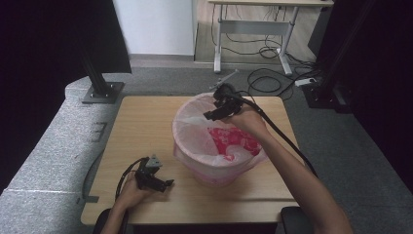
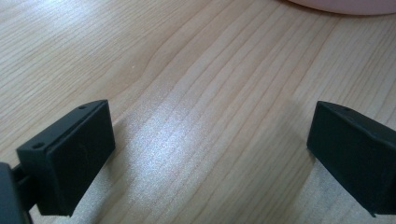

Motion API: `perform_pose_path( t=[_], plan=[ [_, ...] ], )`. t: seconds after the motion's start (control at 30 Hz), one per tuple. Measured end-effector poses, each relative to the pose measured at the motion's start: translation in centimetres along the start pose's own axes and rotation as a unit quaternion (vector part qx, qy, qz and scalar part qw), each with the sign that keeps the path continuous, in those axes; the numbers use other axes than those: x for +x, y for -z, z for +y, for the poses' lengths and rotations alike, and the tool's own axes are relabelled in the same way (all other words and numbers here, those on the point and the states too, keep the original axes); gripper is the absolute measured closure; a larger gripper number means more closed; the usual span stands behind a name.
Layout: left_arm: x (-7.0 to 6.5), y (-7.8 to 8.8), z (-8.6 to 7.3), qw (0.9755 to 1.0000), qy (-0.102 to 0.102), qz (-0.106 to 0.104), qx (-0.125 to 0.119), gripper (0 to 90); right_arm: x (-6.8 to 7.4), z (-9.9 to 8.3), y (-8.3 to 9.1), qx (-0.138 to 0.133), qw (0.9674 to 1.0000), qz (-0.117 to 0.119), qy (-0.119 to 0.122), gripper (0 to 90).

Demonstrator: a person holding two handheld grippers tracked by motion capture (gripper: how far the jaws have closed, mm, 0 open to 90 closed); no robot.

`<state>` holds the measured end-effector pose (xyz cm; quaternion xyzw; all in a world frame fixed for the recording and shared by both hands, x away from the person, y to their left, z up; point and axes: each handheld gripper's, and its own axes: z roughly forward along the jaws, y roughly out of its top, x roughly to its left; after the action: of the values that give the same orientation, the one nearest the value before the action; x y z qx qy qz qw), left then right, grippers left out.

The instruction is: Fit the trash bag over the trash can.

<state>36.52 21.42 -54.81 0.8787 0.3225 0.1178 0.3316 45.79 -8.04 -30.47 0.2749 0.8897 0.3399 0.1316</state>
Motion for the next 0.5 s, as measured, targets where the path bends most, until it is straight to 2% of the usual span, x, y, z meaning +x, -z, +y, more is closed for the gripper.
perform_pose_path(
  t=[0.07, 0.13, 0.17, 0.27, 0.3, 0.33, 0.43, 0.5],
  plan=[
    [0.0, 0.0, 0.0, 1.0000, 0.000, 0.000, 0.000, 0.4, 1.0, 0.2, -1.7, 0.012, 0.9999, 0.009, -0.001, 28.5],
    [0.0, 0.0, 0.0, 1.0000, 0.000, 0.000, 0.000, 0.2, 1.8, 0.4, -3.9, 0.035, 0.9990, 0.014, -0.022, 20.0],
    [0.0, 0.0, 0.0, 1.0000, 0.000, 0.000, 0.000, 0.1, 2.3, 0.3, -5.3, 0.051, 0.9985, 0.005, -0.022, 17.9],
    [0.0, 0.0, 0.0, 1.0000, 0.000, 0.000, 0.000, 0.0, 3.0, 0.3, -7.3, 0.084, 0.9963, -0.021, 0.006, 15.7],
    [0.0, 0.0, 0.0, 1.0000, 0.000, 0.000, 0.000, 0.0, 3.1, 0.4, -7.4, 0.091, 0.9955, -0.024, 0.012, 15.8],
    [0.0, 0.0, 0.0, 1.0000, 0.000, -0.001, 0.000, 0.0, 3.2, 0.5, -7.2, 0.087, 0.9958, -0.025, 0.015, 16.0],
    [-0.1, 0.0, 0.0, 1.0000, 0.000, 0.000, 0.000, 0.0, 3.1, 0.8, -5.2, 0.053, 0.9984, -0.010, 0.014, 16.1],
    [-0.1, 0.0, 0.0, 1.0000, 0.000, 0.000, 0.000, 0.0, 3.0, 0.5, -3.2, 0.043, 0.9987, 0.002, 0.028, 16.9]
  ],
)
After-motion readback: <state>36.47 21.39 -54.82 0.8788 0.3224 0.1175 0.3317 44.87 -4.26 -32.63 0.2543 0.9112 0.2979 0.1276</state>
